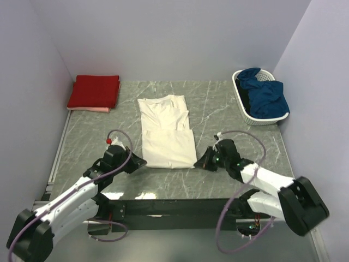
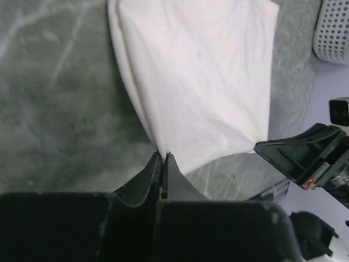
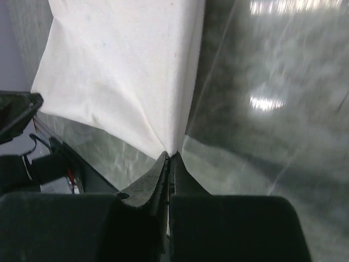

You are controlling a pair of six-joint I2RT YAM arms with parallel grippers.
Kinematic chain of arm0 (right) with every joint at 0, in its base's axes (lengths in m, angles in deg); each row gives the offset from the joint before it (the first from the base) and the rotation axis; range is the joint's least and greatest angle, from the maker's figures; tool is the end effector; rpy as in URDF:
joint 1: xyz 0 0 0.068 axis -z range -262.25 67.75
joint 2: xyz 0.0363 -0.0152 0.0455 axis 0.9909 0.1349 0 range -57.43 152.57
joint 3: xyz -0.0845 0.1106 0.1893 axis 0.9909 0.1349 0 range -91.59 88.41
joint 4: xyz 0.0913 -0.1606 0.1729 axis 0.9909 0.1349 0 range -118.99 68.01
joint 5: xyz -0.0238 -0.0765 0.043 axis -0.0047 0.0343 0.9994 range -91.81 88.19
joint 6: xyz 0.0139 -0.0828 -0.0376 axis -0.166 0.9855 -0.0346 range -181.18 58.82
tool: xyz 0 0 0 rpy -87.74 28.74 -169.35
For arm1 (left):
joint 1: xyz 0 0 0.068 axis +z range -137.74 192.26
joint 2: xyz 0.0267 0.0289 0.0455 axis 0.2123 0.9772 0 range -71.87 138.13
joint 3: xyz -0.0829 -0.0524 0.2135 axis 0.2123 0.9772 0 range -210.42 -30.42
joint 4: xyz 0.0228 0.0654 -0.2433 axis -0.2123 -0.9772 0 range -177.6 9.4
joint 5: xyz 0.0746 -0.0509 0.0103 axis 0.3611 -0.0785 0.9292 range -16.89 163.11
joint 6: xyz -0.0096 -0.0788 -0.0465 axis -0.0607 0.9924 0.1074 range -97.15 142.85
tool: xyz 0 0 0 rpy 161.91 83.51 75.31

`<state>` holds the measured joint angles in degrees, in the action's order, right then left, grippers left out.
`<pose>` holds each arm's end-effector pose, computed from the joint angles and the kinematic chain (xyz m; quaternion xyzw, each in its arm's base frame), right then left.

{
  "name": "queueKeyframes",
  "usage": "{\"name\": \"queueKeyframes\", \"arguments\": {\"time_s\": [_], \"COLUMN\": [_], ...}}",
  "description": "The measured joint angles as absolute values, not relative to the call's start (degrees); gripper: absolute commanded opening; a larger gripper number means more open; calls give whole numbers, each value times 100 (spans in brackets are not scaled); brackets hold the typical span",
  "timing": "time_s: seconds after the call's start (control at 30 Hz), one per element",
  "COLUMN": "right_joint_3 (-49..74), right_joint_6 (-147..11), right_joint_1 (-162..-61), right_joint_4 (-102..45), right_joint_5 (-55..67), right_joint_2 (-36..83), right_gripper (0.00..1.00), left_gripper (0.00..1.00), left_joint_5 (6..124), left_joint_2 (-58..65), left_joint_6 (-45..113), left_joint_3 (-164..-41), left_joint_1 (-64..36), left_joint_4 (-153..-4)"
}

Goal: Fold and stack the t-shirts
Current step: Fold the tshirt

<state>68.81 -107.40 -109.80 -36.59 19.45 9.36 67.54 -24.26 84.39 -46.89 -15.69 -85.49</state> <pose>0.2097 0.1432 0.0913 0.0667 0.8902 0.3847 0.2346 0.1975 -0.1139 0.1169 -0.2361 0.8585 -0.3497 0.2914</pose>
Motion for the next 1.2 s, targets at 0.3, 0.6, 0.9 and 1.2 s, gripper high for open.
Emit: {"name": "queueKeyframes", "arguments": {"time_s": [0.3, 0.6, 0.9, 1.2], "right_joint_3": [7603, 7025, 5642, 3909], "right_joint_6": [-11126, -11015, -10521, -10108], "right_joint_1": [-11771, -11804, -11489, -10847], "right_joint_4": [-2507, -1694, -1329, -1123], "right_joint_5": [1617, 1352, 1241, 1440], "right_joint_2": [-1314, -1060, -87, 1259], "right_gripper": [0, 0, 0, 0], "left_gripper": [1, 0, 0, 0], "left_joint_5": [7113, 7613, 7895, 7216], "left_joint_2": [-3870, -3796, -2308, -1346], "left_joint_6": [9136, 9219, 8594, 7770], "left_joint_3": [-4638, -4964, -6026, -7191], "left_joint_1": [-2814, -3048, -2845, -1267], "left_joint_4": [-9946, -10717, -10418, -9989]}}
